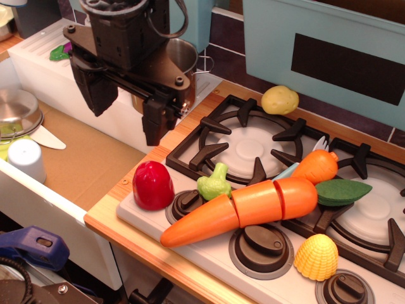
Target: Put sweet potato in pot
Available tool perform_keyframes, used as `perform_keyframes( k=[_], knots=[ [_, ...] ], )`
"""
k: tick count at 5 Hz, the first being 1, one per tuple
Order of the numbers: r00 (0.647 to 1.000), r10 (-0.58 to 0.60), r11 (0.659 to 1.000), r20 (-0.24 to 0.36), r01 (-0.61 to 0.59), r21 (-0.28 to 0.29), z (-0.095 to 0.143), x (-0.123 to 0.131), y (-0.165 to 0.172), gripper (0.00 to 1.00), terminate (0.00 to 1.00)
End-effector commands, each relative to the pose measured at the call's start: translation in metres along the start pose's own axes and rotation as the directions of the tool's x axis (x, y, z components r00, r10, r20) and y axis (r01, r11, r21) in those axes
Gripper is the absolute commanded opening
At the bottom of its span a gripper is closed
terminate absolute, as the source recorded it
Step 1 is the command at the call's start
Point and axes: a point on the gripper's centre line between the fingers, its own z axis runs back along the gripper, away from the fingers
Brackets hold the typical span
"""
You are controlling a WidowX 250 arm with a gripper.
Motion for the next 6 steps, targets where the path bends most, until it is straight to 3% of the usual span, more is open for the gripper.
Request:
perform_keyframes(
  k=[1, 4, 6],
  knots=[
    [1.0, 0.0, 1.0, 0.0, 0.0, 0.0, 0.0, 0.0, 0.0, 1.0, 0.0],
    [0.995, 0.026, 0.997, 0.095, -0.019, -0.069, -0.053, 0.003, 0.0, 1.0, 0.0],
    [0.99, 0.029, 0.993, 0.138, -0.013, -0.116, -0.073, 0.002, -0.003, 1.0, 0.0]
  ],
)
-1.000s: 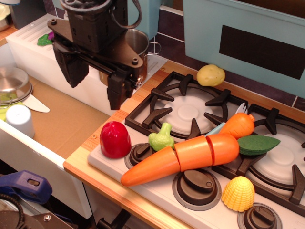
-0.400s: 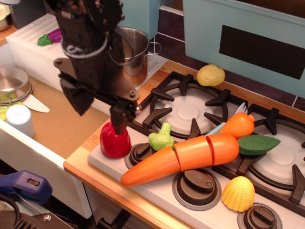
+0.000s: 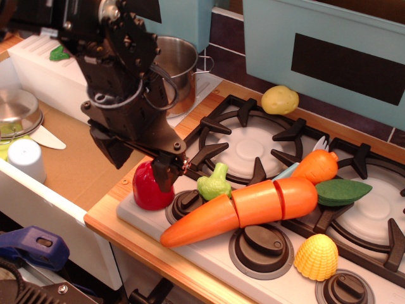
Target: Put sweet potato in pot
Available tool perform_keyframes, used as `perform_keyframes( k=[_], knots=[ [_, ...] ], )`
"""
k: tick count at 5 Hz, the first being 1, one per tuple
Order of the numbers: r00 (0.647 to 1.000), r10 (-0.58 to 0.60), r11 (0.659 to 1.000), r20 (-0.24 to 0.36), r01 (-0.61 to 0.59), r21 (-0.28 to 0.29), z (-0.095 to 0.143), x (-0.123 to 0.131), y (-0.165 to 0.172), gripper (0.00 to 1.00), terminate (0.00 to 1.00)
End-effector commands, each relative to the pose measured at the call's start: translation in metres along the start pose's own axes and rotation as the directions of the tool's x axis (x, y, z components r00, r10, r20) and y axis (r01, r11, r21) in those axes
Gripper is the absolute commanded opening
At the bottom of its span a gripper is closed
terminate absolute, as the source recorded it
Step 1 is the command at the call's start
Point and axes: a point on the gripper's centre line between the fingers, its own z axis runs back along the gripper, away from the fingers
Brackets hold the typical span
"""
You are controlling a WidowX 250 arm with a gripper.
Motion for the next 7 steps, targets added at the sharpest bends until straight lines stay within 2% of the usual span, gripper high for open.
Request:
perform_keyframes(
  k=[1, 2, 4, 5, 6, 7],
  knots=[
    [0.999, 0.004, 1.0, 0.05, -0.003, -0.014, -0.011, 0.001, 0.0, 1.0, 0.0],
    [0.998, 0.0, 0.999, 0.056, 0.003, -0.05, -0.023, 0.004, 0.001, 1.0, 0.0],
    [0.992, 0.024, 0.995, 0.125, -0.012, -0.094, -0.035, 0.01, 0.003, 1.0, 0.0],
    [0.983, 0.048, 0.996, 0.176, -0.033, -0.087, -0.04, 0.013, 0.001, 0.0, 0.0],
    [0.978, 0.071, 0.994, 0.196, -0.054, -0.09, -0.04, 0.015, -0.001, 0.0, 0.0],
    [0.983, 0.041, 0.998, 0.178, -0.032, -0.051, -0.028, 0.019, 0.0, 0.0, 0.0]
  ],
)
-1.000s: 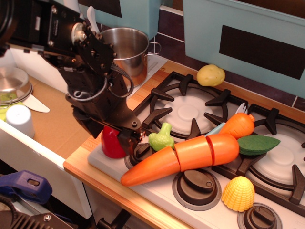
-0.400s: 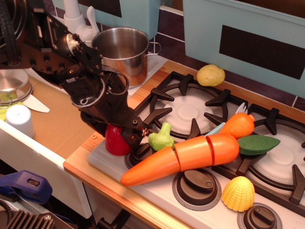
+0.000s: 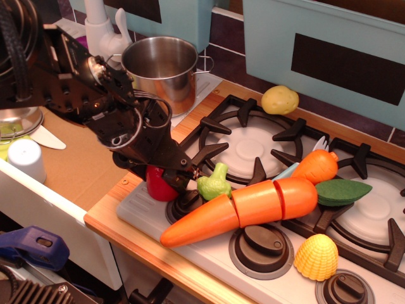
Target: Put sweet potato in pot
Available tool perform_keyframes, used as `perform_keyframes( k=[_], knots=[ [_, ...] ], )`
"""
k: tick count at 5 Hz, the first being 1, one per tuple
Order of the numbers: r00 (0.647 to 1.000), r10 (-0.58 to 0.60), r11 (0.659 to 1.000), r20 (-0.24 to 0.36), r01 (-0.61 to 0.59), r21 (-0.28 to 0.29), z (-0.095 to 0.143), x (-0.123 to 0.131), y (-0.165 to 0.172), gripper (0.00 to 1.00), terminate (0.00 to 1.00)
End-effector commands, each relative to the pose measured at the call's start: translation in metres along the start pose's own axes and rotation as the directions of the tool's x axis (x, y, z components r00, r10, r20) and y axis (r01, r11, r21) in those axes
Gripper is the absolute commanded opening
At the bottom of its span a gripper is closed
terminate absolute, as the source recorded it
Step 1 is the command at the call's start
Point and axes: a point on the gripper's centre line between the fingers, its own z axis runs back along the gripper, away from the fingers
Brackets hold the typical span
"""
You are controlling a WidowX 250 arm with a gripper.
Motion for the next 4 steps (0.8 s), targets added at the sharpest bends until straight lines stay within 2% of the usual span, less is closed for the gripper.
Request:
perform_keyframes(
  k=[1, 2, 3, 4],
  knots=[
    [0.993, -0.114, 0.985, -0.025, 0.116, 0.131, 0.051, 0.042, 0.008, 0.0, 0.0],
    [0.98, -0.2, 0.96, 0.003, 0.195, 0.203, 0.069, 0.061, 0.027, 0.0, 0.0],
    [0.95, -0.293, 0.934, 0.105, 0.262, 0.241, 0.069, 0.091, 0.043, 0.0, 0.0],
    [0.91, -0.36, 0.917, 0.207, 0.304, 0.259, 0.06, 0.112, 0.051, 0.0, 0.0]
  ],
)
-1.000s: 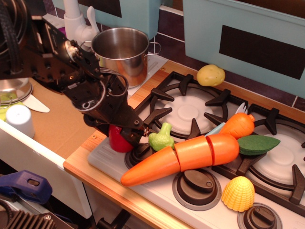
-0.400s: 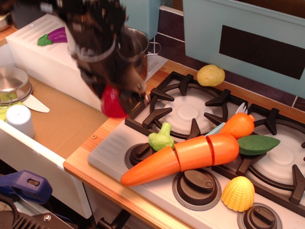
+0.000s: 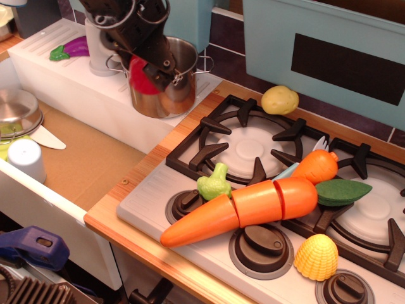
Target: Put sweet potato in pot
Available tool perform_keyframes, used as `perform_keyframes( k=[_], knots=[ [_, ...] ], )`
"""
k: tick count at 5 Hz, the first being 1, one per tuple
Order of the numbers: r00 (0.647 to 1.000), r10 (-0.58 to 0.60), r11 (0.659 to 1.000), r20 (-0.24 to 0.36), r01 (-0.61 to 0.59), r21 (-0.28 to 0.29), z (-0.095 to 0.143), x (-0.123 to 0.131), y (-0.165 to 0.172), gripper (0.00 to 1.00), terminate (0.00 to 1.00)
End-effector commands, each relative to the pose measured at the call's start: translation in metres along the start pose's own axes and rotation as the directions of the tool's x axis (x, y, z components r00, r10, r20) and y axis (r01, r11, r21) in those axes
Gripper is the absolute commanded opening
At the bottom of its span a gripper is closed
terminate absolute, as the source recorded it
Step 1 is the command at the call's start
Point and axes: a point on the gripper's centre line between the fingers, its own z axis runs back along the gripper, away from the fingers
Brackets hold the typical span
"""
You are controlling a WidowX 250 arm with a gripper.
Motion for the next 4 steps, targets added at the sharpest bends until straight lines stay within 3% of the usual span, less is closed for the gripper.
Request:
perform_keyframes(
  k=[1, 3, 4],
  knots=[
    [0.991, -0.035, 0.999, 0.131, 0.032, 0.027, -0.012, 0.036, 0.025, 0.0, 0.0],
    [0.972, -0.131, 0.991, 0.195, 0.13, 0.016, -0.036, 0.065, 0.056, 0.0, 0.0],
    [0.972, -0.131, 0.991, 0.195, 0.13, 0.016, -0.036, 0.065, 0.056, 1.0, 0.0]
  ],
)
